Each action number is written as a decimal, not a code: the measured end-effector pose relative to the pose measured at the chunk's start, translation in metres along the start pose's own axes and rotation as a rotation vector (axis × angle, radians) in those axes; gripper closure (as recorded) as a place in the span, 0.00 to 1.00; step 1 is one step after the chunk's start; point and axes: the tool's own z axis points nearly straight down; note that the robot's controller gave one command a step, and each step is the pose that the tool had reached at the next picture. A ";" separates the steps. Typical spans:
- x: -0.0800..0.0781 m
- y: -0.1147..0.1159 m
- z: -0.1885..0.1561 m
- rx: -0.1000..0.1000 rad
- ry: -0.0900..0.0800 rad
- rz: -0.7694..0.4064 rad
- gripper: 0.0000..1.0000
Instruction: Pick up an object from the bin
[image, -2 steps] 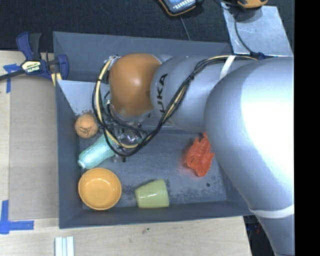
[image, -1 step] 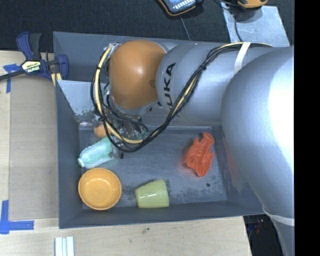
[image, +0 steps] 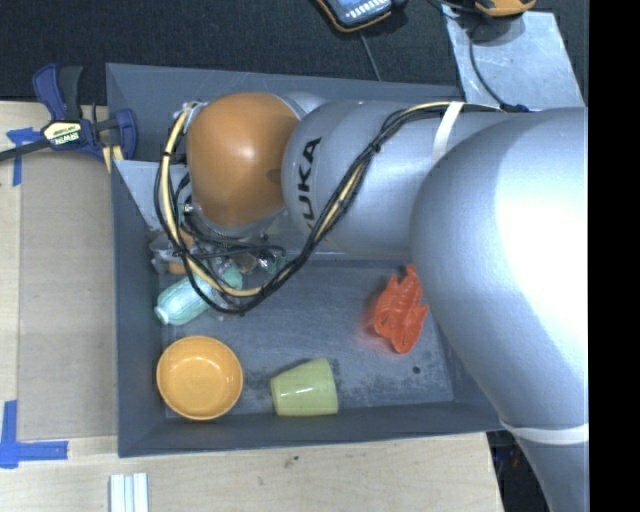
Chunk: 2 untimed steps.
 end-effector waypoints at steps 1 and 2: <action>0.021 -0.017 0.030 -0.005 -0.013 0.106 0.00; 0.010 -0.020 0.031 -0.003 -0.004 -0.180 1.00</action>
Offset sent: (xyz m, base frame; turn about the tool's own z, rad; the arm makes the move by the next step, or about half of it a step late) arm 0.0065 -0.0213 -0.0300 -0.1834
